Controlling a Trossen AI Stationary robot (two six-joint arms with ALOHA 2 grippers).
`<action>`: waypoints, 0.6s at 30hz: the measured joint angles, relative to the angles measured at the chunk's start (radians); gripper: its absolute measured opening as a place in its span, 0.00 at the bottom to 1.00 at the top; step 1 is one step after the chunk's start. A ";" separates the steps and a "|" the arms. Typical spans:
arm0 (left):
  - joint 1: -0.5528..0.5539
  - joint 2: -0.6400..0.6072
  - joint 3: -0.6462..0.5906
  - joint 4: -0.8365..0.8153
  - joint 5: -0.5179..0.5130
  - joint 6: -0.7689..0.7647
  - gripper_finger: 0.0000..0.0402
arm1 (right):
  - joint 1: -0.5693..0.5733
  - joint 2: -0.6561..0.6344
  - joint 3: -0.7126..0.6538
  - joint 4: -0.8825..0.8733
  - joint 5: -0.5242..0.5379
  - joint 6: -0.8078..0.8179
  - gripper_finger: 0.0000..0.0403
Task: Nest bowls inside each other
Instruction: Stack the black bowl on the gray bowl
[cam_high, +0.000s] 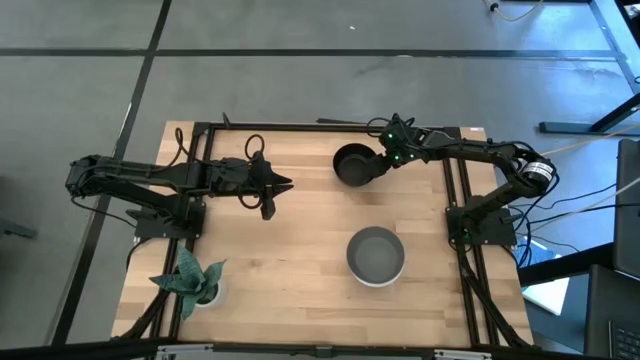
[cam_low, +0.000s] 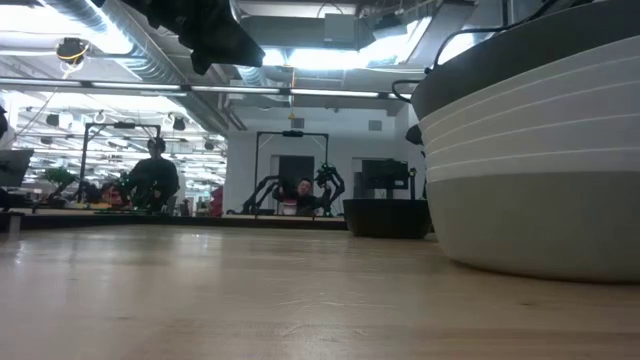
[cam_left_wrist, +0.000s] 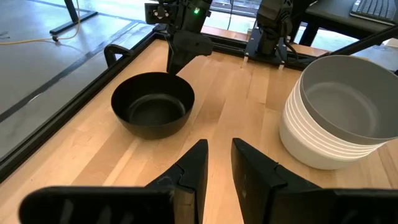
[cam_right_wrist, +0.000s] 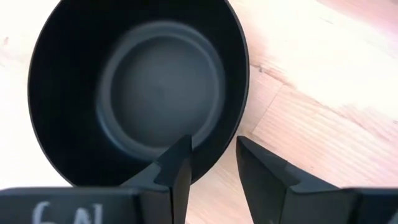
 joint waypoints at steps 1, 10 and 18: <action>0.000 0.000 0.000 0.000 0.000 0.000 0.17 | 0.001 0.000 0.000 0.000 0.000 0.012 0.32; 0.000 0.000 0.000 0.000 0.000 0.000 0.17 | 0.016 0.000 0.000 0.001 0.001 0.010 0.32; 0.000 0.000 0.000 0.000 0.000 0.000 0.17 | 0.041 0.049 0.000 0.010 0.006 0.016 0.32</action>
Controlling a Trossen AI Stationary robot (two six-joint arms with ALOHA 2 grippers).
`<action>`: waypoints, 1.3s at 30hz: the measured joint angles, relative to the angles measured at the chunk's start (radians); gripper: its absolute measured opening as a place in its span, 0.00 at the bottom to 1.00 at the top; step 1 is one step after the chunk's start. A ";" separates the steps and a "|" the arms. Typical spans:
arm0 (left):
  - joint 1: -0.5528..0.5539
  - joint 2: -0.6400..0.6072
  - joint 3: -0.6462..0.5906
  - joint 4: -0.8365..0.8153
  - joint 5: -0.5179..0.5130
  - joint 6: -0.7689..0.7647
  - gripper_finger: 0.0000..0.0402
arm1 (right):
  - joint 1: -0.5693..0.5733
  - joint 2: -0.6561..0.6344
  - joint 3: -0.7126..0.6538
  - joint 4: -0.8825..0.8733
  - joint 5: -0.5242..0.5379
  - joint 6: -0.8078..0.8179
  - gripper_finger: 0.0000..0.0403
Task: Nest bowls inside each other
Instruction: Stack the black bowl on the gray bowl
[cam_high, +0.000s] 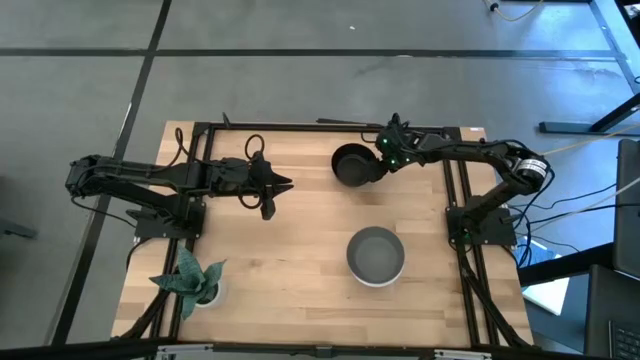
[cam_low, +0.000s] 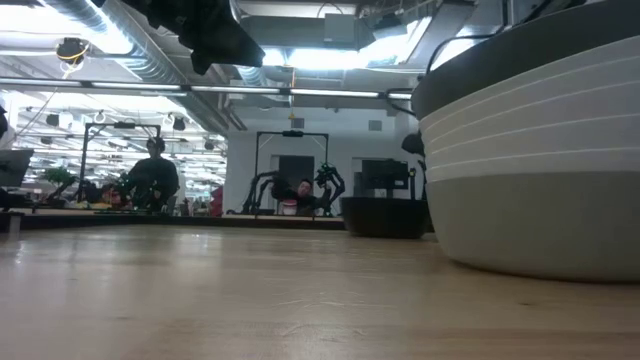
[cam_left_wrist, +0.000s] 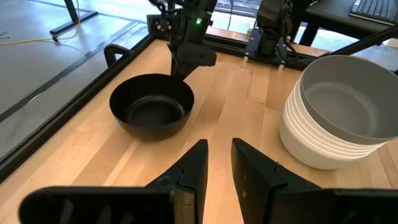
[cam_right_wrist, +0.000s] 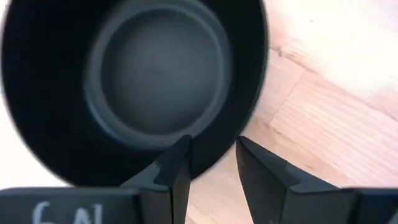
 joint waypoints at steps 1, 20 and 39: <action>0.000 0.000 0.000 0.000 0.000 0.000 0.17 | 0.000 0.009 0.000 0.005 -0.001 0.002 0.32; 0.000 0.000 0.000 -0.003 0.000 0.000 0.17 | 0.006 0.044 0.000 0.066 -0.006 -0.025 0.03; 0.000 0.000 0.000 -0.009 0.000 0.000 0.17 | 0.026 0.041 0.494 -0.398 -0.045 -0.222 0.01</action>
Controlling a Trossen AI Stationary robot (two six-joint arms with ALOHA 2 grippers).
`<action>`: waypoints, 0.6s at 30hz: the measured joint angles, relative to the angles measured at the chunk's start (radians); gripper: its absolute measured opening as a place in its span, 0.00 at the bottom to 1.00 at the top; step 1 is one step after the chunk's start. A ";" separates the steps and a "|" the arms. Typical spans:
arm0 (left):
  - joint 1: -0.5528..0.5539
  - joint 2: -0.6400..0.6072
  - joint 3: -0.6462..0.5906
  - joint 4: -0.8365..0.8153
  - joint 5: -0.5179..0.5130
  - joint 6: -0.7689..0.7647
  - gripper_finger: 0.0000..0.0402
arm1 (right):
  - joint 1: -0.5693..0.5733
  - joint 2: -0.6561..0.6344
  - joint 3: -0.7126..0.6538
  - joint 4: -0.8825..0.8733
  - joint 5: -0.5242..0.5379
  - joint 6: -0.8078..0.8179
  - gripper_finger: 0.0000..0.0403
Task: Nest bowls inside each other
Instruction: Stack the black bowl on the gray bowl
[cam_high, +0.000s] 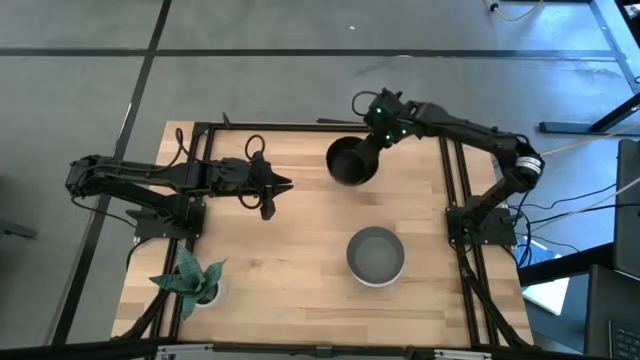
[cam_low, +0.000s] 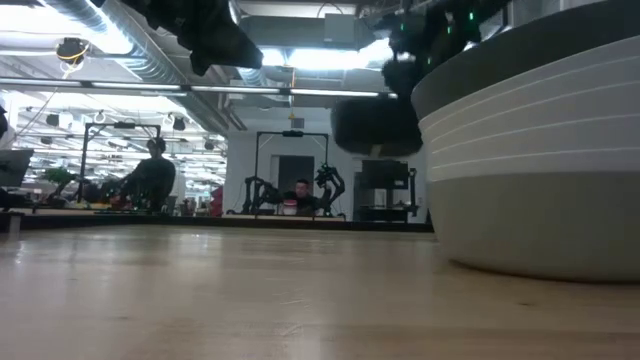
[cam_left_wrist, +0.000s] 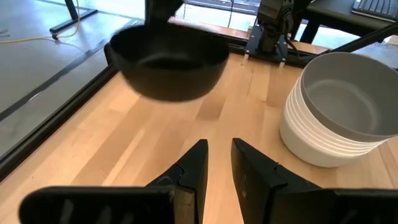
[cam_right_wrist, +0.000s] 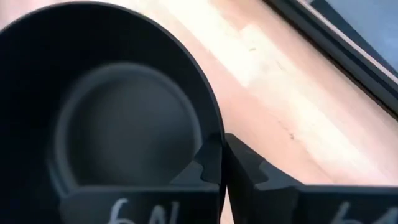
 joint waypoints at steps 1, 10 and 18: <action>0.000 0.000 0.000 -0.004 0.000 0.000 0.17 | 0.011 -0.004 0.029 -0.036 0.001 -0.015 0.01; 0.000 0.000 0.000 -0.024 0.000 -0.001 0.17 | 0.132 -0.177 0.033 -0.111 0.021 0.022 0.01; 0.000 0.000 0.000 -0.019 0.000 -0.001 0.17 | 0.350 -0.315 0.027 -0.234 0.113 0.174 0.01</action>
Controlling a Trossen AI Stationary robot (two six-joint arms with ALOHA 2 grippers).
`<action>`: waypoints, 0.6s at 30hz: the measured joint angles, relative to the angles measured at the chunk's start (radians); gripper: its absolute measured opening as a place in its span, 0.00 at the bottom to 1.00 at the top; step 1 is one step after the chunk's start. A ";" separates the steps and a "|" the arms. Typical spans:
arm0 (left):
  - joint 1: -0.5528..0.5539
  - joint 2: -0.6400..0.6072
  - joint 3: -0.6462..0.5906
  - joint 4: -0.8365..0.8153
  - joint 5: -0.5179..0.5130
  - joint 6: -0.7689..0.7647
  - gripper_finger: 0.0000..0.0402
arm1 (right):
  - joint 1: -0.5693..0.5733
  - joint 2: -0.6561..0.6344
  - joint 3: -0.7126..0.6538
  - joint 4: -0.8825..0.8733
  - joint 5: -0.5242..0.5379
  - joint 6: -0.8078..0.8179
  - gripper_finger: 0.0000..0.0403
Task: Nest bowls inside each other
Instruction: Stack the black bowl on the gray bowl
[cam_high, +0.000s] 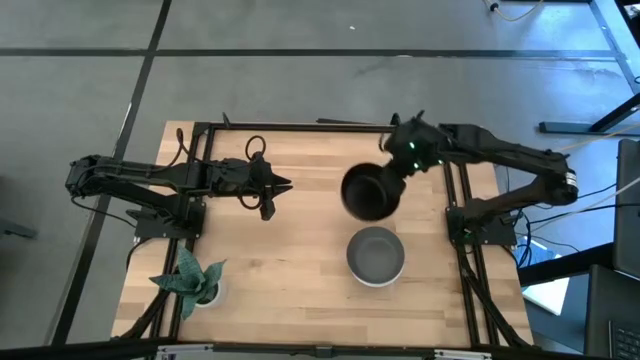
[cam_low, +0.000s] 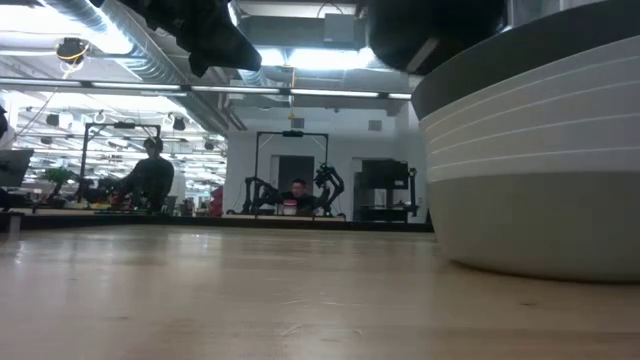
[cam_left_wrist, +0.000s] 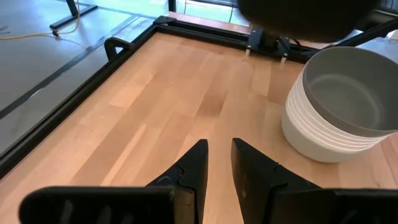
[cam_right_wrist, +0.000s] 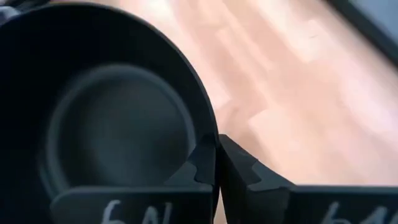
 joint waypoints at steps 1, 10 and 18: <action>0.000 0.000 0.000 0.001 0.000 0.000 0.17 | 0.030 -0.009 0.000 -0.006 0.000 0.022 0.01; 0.000 0.000 0.000 0.002 0.000 -0.003 0.17 | 0.269 0.000 0.000 -0.026 0.025 0.202 0.01; 0.000 0.000 0.000 0.002 0.000 -0.003 0.17 | 0.371 0.100 -0.001 -0.027 0.043 0.237 0.01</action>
